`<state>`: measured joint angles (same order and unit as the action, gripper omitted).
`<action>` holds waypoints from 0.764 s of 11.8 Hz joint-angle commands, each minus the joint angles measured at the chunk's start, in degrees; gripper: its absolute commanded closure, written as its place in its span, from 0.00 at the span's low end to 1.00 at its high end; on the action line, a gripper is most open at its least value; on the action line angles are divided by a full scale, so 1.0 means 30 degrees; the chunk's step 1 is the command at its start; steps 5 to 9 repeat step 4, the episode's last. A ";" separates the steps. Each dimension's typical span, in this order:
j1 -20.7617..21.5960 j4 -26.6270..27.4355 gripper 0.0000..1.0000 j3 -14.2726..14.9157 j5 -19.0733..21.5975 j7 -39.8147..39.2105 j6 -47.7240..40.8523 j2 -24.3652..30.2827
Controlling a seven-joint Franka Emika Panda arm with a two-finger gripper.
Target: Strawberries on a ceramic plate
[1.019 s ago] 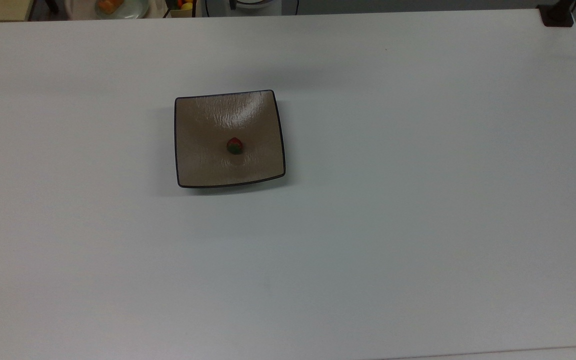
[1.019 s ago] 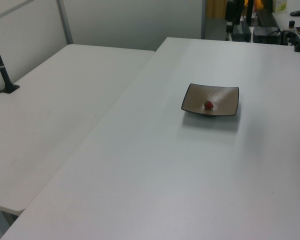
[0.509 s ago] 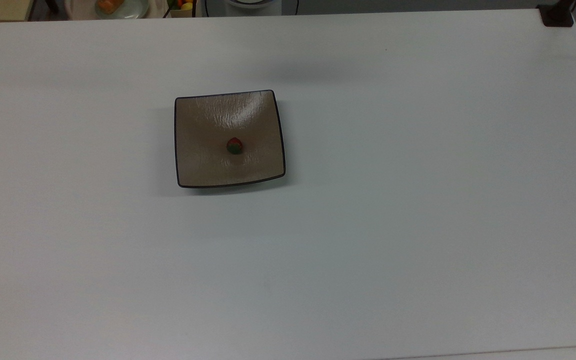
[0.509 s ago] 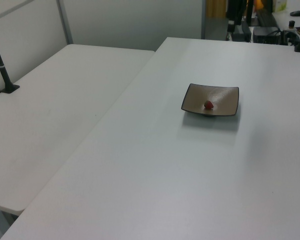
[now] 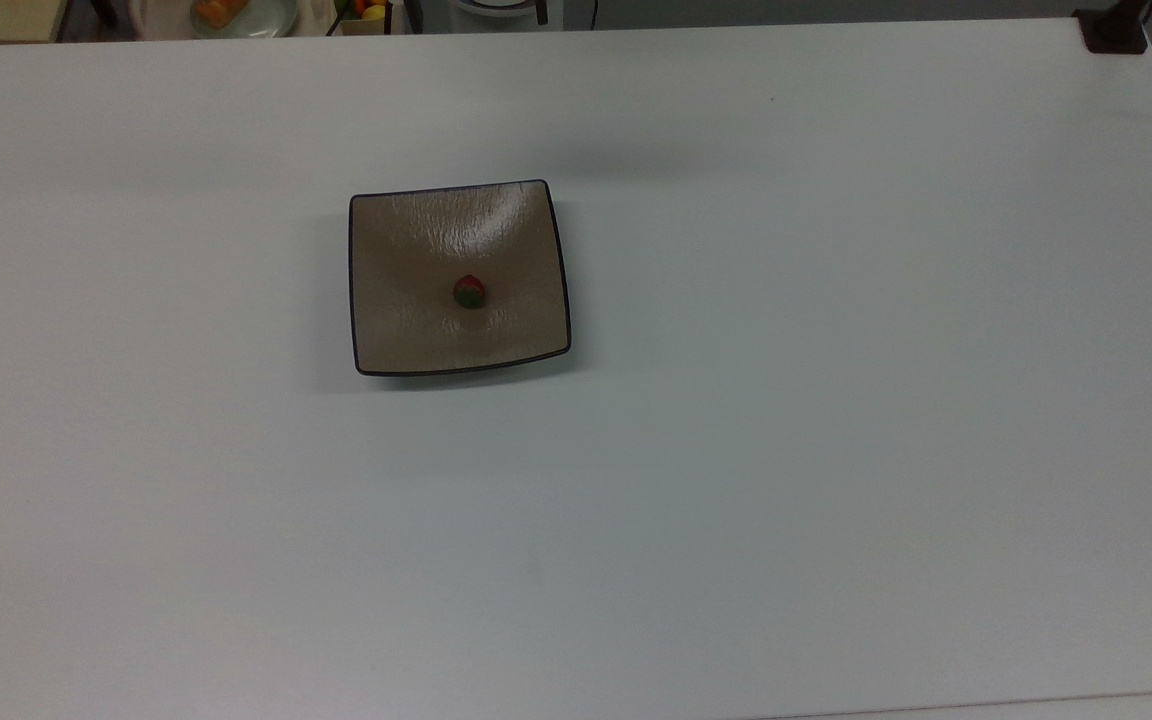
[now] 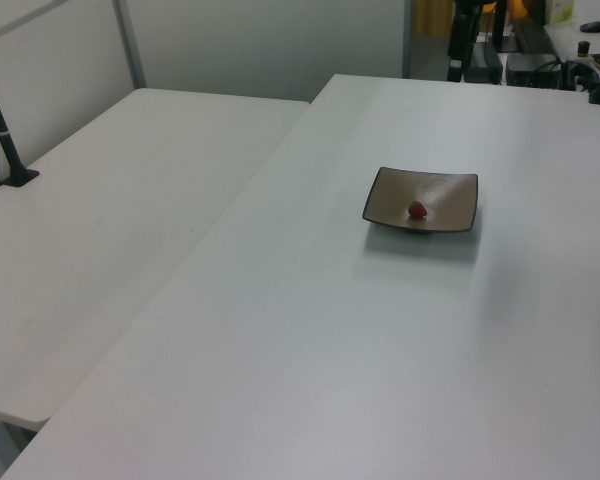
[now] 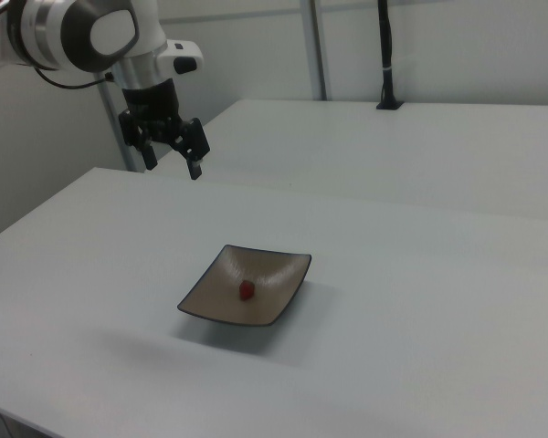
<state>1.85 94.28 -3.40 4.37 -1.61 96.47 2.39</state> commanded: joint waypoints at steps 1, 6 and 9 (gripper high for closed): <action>0.0145 0.0566 0.00 0.0283 0.0302 -0.0664 0.0391 0.0405; 0.0174 0.0537 0.00 0.0283 0.0302 -0.0665 0.0507 0.0346; 0.0174 0.0537 0.00 0.0283 0.0302 -0.0665 0.0507 0.0346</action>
